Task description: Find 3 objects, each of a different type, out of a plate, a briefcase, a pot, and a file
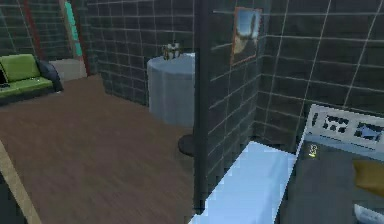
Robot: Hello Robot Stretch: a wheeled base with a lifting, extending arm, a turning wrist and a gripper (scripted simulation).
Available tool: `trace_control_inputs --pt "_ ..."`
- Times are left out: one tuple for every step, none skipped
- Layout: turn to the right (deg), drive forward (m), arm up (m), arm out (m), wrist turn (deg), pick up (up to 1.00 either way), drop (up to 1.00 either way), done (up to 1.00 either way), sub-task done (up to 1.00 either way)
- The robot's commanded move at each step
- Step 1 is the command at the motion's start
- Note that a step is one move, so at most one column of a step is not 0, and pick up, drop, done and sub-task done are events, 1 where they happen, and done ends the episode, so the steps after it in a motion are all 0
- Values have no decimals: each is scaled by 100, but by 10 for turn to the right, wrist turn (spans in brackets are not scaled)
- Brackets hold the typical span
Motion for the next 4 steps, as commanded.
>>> trace_control_inputs --pt "0 55 0 0 0 0 0 0 0" --pt "-270 0 0 0 0 0 0 0 0" --pt "0 100 0 0 0 0 0 0 0" --pt "-60 0 0 0 0 0 0 0 0"
